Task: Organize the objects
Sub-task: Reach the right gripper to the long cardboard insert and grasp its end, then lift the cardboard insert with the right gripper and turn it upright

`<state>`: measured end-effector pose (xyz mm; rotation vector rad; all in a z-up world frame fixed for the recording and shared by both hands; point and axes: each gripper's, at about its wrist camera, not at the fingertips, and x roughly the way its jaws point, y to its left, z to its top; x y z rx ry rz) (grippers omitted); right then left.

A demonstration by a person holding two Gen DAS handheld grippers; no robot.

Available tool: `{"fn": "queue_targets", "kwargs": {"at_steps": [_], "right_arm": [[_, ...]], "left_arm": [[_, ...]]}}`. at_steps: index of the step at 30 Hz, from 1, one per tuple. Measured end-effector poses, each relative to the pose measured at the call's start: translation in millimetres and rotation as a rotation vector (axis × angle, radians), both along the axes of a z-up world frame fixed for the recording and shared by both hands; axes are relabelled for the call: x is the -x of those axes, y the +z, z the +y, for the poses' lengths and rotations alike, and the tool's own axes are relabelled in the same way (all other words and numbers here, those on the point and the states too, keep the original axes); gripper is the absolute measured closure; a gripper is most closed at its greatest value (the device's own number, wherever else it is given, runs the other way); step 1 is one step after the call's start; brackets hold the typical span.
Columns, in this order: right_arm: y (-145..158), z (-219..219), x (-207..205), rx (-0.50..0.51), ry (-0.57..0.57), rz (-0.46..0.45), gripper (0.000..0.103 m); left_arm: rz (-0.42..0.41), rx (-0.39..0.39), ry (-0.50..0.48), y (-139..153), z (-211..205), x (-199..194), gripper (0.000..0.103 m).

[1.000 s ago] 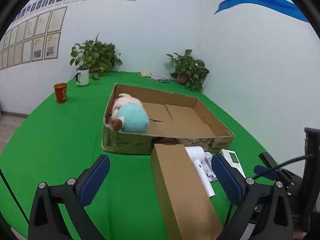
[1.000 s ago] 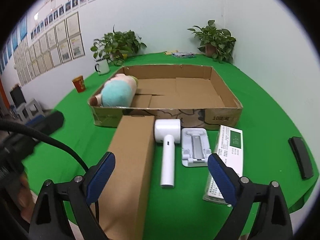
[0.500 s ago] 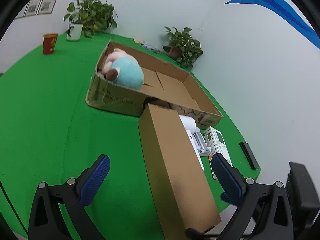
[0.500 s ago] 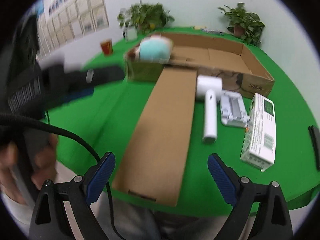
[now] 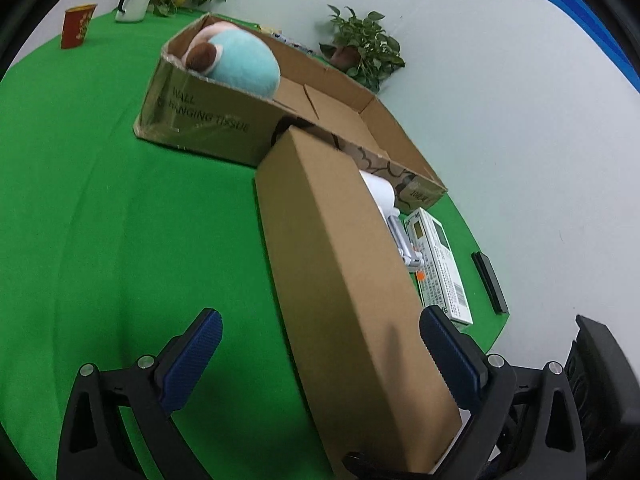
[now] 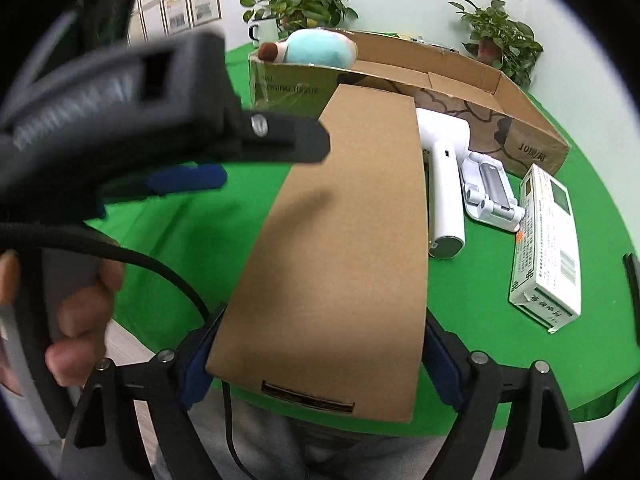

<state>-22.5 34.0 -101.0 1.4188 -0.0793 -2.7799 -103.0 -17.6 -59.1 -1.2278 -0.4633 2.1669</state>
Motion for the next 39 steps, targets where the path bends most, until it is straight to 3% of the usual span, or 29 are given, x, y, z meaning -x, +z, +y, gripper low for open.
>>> {"fn": "queue_targets", "kwargs": {"at_steps": [4,6,10,16,20,27,33,35,36,37,39], "right_arm": [[5.5,17.1,-1.4,0.216,0.020,0.003,0.016],[6.0,26.0,-1.6,0.382,0.066,0.003,0.016],[1.9,32.5,0.9,0.573,0.141,-0.005,0.016],[-13.0,46.2,4.6,0.707,0.142,-0.059,0.015],[-2.8,64.4,-3.2,0.636,0.087,-0.018,0.014],[36.0,64.1,-26.4,0.361,0.110,0.125,0.014],[24.4,42.0,-20.0,0.201,0.098,0.102,0.016],[20.1,41.1,-20.1,0.153,0.089,0.091,0.027],[18.4,41.9,-21.1,0.135,0.076,0.084,0.034],[18.2,47.7,-24.3,0.151,0.066,0.081,0.033],[16.9,64.1,-20.6,0.247,0.022,0.071,0.035]], "left_arm": [[-0.037,-0.044,0.012,-4.4,-4.7,-0.8,0.004],[-0.061,-0.061,0.023,-4.8,-8.4,-0.2,0.004],[-0.076,-0.072,0.027,4.4,-14.3,-3.0,0.031],[-0.064,-0.071,0.067,25.9,-17.1,-6.4,0.038],[-0.026,-0.070,0.051,38.6,-8.4,-7.8,0.038],[0.023,-0.065,-0.019,51.3,34.0,-0.9,0.043],[0.039,-0.067,-0.080,54.1,58.8,4.6,0.048],[0.045,-0.054,-0.091,55.7,64.8,5.4,0.048],[0.045,-0.054,-0.099,56.6,69.1,6.6,0.048],[0.044,-0.064,-0.112,58.6,72.8,6.9,0.048],[0.053,-0.070,-0.129,63.0,79.0,7.0,0.048]]}}
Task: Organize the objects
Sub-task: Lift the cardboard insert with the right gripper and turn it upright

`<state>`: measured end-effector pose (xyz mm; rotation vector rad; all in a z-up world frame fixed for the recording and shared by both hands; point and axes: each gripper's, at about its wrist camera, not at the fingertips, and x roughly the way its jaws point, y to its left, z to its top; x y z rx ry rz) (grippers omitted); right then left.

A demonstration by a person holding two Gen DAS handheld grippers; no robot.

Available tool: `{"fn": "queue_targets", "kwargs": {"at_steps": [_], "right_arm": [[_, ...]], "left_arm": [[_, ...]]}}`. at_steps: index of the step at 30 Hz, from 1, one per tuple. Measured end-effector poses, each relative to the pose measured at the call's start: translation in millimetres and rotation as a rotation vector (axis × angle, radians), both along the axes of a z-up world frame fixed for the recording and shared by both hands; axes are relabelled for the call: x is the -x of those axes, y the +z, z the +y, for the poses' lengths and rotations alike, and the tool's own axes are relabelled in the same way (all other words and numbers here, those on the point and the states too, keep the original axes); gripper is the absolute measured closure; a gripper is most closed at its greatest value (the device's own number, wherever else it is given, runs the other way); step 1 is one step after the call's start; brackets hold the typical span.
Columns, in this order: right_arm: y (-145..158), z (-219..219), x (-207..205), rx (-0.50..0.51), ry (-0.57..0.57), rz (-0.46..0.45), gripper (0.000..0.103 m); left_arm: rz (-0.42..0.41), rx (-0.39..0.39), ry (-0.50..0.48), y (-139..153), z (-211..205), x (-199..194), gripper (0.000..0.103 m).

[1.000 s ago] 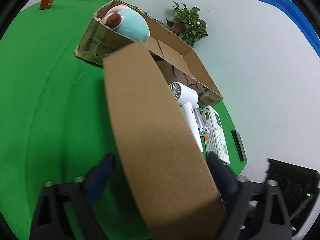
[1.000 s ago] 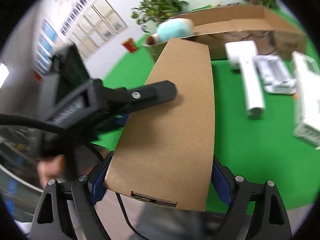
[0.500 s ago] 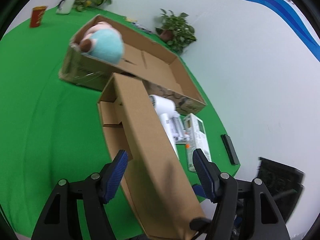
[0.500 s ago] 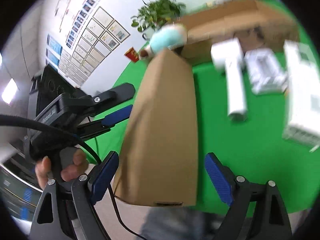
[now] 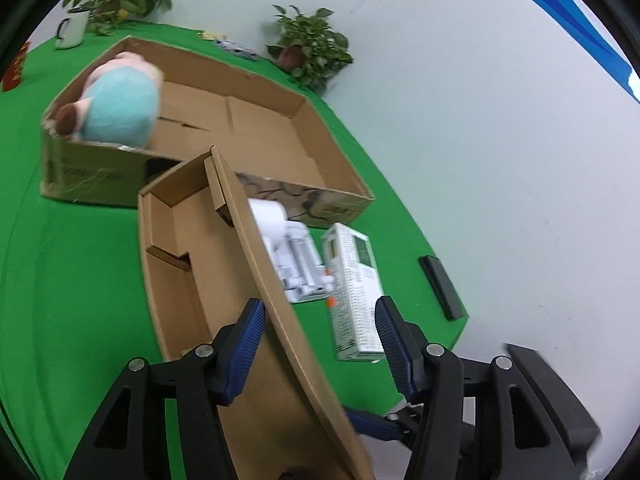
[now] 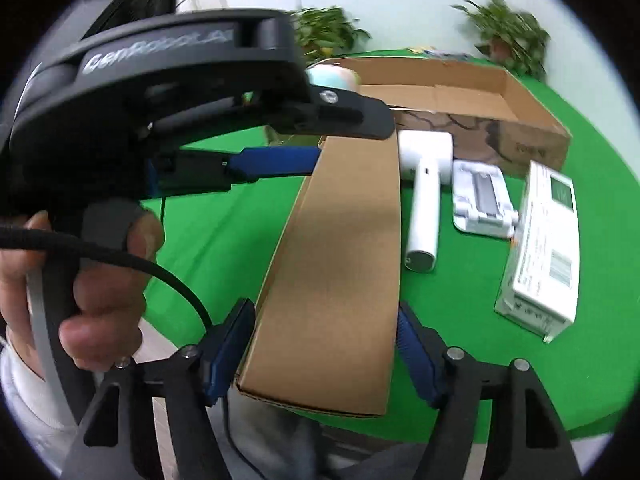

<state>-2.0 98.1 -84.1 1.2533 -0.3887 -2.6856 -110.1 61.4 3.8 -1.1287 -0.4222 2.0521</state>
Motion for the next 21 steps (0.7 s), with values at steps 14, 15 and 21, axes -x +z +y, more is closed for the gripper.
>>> {"fn": "queue_targets", "kwargs": {"at_steps": [14,15,21], "right_arm": [[0.0,65.7,-3.3,0.111,-0.088,0.014,0.030],[0.6,59.8,-1.8,0.092,-0.077,0.017,0.034],[-14.1,9.6,22.8,0.175,0.134,-0.062,0.058]], "left_arm": [[-0.027,0.121,0.138,-31.7,-51.2,-12.8,0.029],[-0.035,0.131,0.146,-36.2,-53.0,-12.7,0.029],[-0.039,0.132,0.159,-42.5,-79.5,-22.7,0.031]]}}
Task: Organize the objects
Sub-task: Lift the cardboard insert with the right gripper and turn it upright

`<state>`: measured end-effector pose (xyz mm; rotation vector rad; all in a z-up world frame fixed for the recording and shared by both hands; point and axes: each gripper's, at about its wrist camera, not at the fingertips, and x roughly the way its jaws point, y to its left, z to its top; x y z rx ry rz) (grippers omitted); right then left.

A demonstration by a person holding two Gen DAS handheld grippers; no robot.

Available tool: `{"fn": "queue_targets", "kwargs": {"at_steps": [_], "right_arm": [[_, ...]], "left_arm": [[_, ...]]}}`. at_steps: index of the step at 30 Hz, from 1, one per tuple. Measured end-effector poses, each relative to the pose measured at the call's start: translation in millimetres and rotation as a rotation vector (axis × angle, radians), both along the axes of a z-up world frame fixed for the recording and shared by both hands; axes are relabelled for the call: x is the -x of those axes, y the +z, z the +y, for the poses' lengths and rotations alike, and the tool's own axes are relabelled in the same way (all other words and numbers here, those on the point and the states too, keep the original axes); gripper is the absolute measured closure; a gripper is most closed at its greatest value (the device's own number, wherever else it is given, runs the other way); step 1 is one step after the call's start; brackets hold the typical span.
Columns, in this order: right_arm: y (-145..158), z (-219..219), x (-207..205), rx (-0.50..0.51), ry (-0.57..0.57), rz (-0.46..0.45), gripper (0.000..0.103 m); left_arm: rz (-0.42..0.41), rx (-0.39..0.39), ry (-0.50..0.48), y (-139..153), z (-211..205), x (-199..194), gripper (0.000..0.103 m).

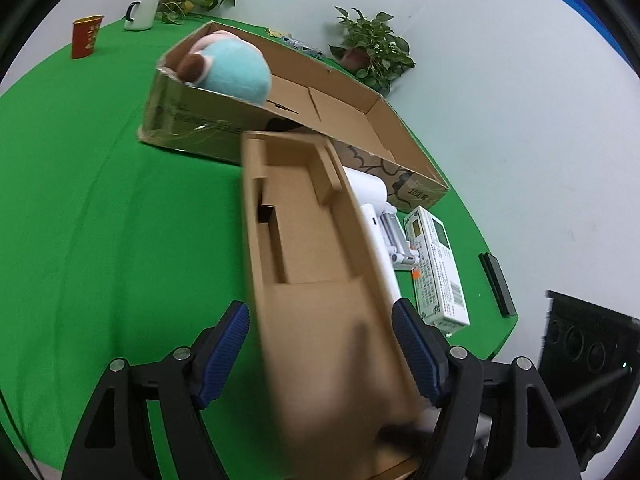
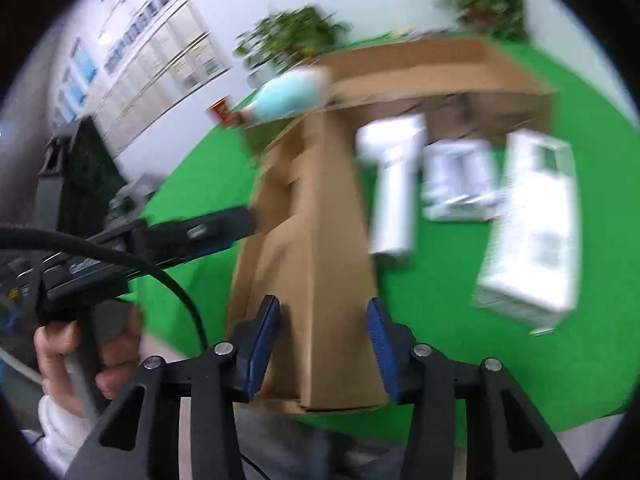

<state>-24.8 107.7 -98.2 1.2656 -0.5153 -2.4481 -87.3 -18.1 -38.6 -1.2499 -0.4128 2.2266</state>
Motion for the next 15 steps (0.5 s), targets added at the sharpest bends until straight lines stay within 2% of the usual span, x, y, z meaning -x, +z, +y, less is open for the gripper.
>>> {"fn": "queue_targets", "kwargs": {"at_steps": [1,5,9,10,13,14,15], "right_arm": [[-1.0,-9.0,1.1,0.027,0.044,-0.007,0.058],[4.9,-24.4,0.9,-0.108,-0.002,0.044,0.053],[1.1,-14.7,13.8,-0.092,-0.080,0.002,0.051],[1.5,-15.5,16.4,-0.102,-0.093,-0.002,0.051],[1.7,-22.5,21.6,-0.133,-0.114,-0.003,0.051],[0.0,-22.6,22.5,-0.154,-0.134,-0.014,0.052],[-0.8,-21.2,21.9,-0.160,-0.149,-0.014,0.053]], "left_arm": [[0.007,0.014,-0.002,1.3,-5.3,-3.3,0.031],[0.021,0.076,0.004,0.9,-15.6,-4.8,0.033],[0.033,0.114,-0.028,-2.0,-8.6,5.7,0.050],[0.016,0.126,-0.039,-6.6,-5.3,10.6,0.058],[0.007,0.162,-0.042,-11.7,1.5,10.0,0.064],[-0.003,0.154,-0.055,-11.8,2.0,6.7,0.067],[-0.036,0.115,-0.093,-12.5,3.3,1.2,0.069]]}}
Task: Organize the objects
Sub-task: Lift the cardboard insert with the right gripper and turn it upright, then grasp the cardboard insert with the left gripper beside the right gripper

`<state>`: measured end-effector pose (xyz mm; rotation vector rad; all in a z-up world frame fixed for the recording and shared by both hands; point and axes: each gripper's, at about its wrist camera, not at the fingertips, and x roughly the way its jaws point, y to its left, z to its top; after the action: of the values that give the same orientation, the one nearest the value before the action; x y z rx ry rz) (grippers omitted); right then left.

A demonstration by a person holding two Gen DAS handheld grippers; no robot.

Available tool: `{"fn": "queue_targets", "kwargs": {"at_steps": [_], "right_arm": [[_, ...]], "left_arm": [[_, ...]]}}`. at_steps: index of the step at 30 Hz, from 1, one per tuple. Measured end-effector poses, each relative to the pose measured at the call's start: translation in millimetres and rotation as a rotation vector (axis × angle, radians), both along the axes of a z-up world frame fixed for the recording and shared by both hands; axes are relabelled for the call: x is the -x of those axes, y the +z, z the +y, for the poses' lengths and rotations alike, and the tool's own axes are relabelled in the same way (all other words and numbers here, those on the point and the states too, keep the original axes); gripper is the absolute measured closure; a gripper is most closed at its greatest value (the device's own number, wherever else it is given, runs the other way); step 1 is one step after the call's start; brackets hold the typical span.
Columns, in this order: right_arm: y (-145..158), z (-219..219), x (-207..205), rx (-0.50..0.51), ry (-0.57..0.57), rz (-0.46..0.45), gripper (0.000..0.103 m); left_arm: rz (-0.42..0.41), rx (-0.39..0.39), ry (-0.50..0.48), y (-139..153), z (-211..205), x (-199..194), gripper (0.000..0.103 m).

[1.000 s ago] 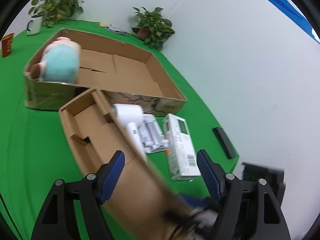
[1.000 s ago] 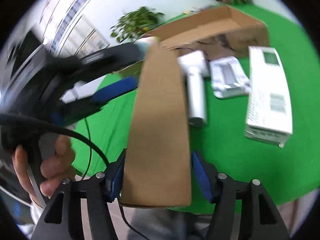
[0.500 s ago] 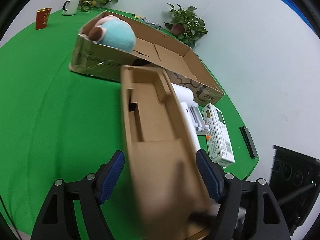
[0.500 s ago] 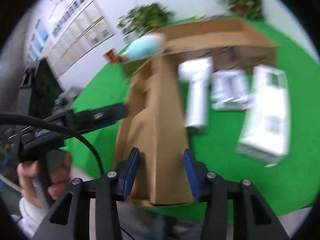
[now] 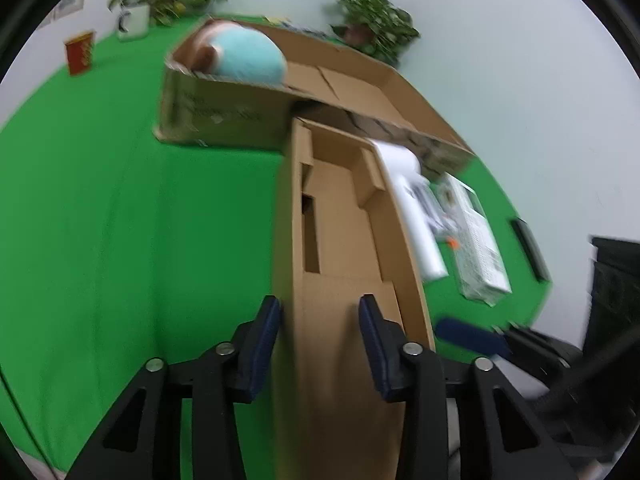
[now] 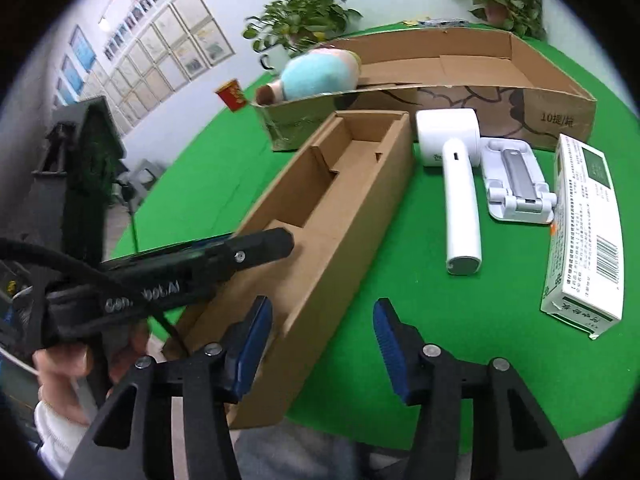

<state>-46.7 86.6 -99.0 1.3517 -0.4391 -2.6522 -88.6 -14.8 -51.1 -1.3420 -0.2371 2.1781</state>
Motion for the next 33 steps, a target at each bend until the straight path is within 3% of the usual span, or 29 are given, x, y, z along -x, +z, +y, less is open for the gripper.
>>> {"fn": "queue_targets", "kwargs": {"at_steps": [2,5,9,12,15,24,27,33], "right_arm": [[-0.3,5.8,-7.5,-0.042,-0.048,-0.008,0.070],[0.0,20.7,-17.9,-0.068,-0.095,-0.011,0.073],[0.2,25.3,-23.6,-0.097,-0.094,-0.009,0.076],[3.4,13.3,-23.2,-0.138,-0.065,0.003,0.092],[4.5,6.3,-24.3,-0.193,-0.070,0.021,0.093],[3.4,4.2,-21.3,-0.201,-0.094,0.038,0.094],[13.2,2.4,-28.7,-0.200,-0.110,0.079,0.094],[53.3,-1.1,-42.0,-0.191,-0.142,0.218,0.094]], "left_arm": [[-0.036,-0.043,-0.048,-2.2,3.5,-12.4,0.072],[-0.038,-0.035,-0.078,-4.1,14.5,-32.8,0.073],[-0.044,-0.055,-0.035,-7.4,18.1,-34.9,0.072],[-0.035,-0.038,-0.018,-7.2,17.4,-29.5,0.073],[-0.026,-0.041,-0.022,-7.5,15.1,-27.7,0.079],[0.039,0.037,0.005,5.8,21.4,-41.0,0.086],[0.077,0.022,0.017,20.4,17.3,-48.2,0.086],[0.231,0.017,0.055,73.0,15.4,-62.7,0.088]]}}
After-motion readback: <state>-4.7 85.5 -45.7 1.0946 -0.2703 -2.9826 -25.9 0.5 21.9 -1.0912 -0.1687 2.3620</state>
